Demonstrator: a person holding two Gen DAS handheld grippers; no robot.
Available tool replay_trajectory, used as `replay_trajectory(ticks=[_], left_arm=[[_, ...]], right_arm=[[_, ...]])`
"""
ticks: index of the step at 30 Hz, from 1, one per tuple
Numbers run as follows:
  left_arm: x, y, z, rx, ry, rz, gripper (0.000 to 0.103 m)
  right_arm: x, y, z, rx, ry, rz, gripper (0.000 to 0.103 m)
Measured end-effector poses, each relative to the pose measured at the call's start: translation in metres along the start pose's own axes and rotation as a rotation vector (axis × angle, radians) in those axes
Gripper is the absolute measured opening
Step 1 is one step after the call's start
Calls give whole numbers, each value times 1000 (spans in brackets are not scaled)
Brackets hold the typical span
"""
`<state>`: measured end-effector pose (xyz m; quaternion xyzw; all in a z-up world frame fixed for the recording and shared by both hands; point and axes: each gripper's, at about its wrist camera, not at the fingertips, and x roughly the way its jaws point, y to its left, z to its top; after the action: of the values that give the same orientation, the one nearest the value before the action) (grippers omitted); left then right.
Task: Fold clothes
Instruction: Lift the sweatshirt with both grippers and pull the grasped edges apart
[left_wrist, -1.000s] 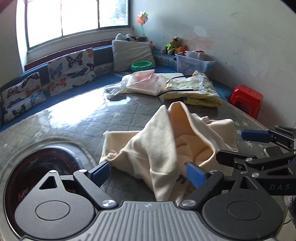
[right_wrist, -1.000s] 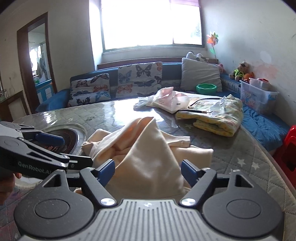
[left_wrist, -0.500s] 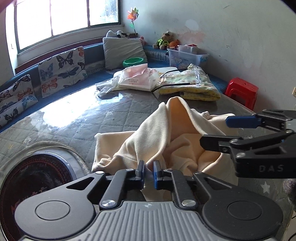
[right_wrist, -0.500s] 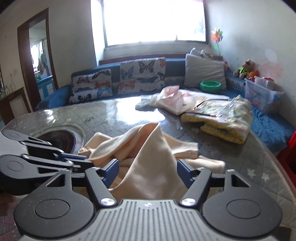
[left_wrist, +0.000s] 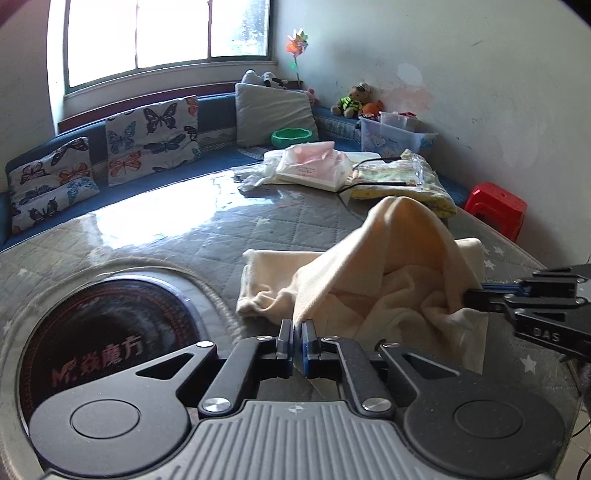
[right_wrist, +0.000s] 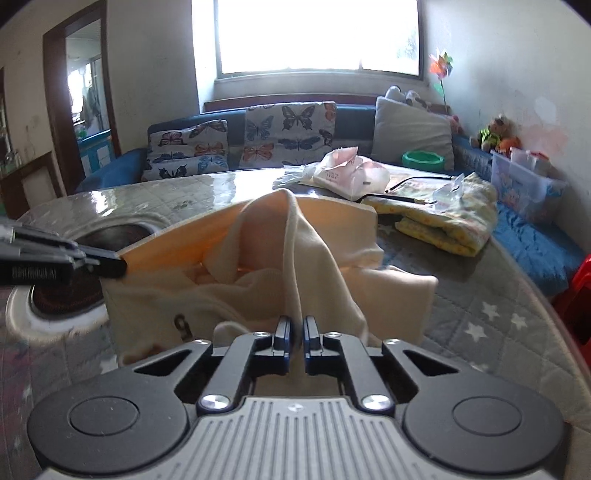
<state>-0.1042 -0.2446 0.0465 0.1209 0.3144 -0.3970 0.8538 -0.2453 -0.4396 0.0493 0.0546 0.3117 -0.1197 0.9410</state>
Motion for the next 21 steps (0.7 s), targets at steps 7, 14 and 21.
replay_trajectory(ticks=[7,14,21], left_arm=[[-42,19,-31,-53,-15,35,4],[-86,46,-72,-133,20,89,4],[-121,57,-107,-187,45,133,4]], right_arm=[[-40,4,-18,-56,22,18,3],[-67,16,-24,-127,49,118,11],[-57,79,-5,-306,-35,228,40]])
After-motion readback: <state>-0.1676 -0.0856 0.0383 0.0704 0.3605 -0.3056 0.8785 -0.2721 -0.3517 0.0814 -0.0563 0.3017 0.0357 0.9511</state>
